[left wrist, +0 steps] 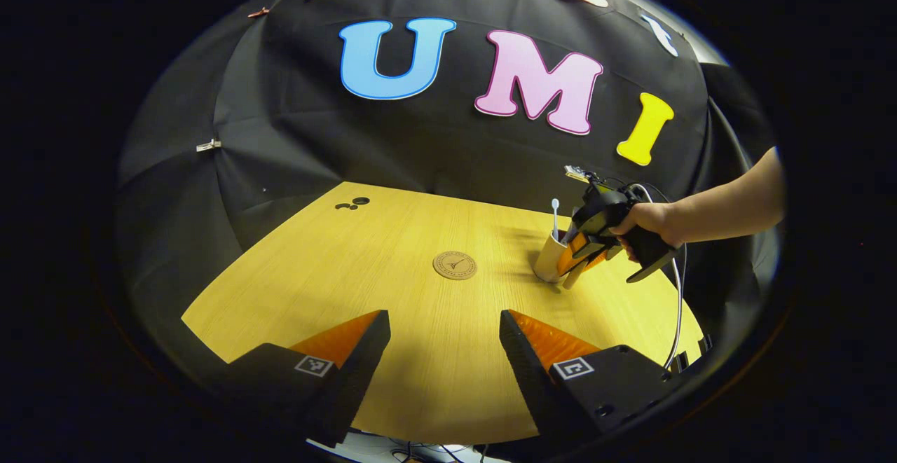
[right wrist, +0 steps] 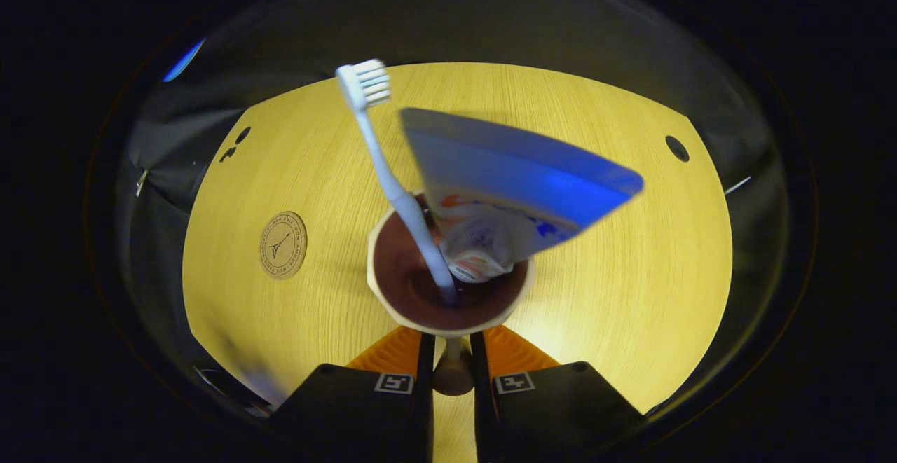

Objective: Put the toothbrush and toothpaste on the desktop into the cup, then pick up the cup and place it on the coaster on the desktop.

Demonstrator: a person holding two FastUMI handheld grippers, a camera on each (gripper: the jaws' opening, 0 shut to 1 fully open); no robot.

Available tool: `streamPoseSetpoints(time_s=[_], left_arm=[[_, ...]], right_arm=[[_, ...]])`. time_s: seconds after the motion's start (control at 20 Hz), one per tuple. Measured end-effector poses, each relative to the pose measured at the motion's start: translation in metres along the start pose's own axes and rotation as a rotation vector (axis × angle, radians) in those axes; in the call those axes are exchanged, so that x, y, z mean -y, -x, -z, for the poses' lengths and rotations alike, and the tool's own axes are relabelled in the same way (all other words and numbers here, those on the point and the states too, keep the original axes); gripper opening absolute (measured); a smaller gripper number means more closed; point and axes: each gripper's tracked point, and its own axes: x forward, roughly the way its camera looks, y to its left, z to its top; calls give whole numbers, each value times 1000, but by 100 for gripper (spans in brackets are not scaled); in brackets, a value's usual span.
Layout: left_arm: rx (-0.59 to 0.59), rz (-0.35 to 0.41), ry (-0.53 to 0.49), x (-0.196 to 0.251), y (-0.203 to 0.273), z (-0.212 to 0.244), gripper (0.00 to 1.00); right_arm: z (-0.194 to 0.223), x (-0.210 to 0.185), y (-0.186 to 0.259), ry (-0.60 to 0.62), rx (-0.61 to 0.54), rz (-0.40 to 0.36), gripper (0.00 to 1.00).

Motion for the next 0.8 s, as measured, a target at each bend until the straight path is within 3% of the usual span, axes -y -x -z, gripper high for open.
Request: streamPoseSetpoints(time_s=[0.05,0.15,0.25,0.3,0.8], left_arm=[[-3,-2,3,-1,-1,1,98],[-4,-3,10,-3,1,2,98],[-2,-2,11,-3,1,3,98],[-4,-3,9,-4,1,5,98],[-5,-20,26,-9,5,14,98]], right_arm=[[1,0,1,26,2,-1,19],[1,1,0,53,16,-1,25],[-1,-1,2,47,38,-5,19],[-2,-3,5,37,46,-12,25],[-17,-14,18,76,99,-57,25]])
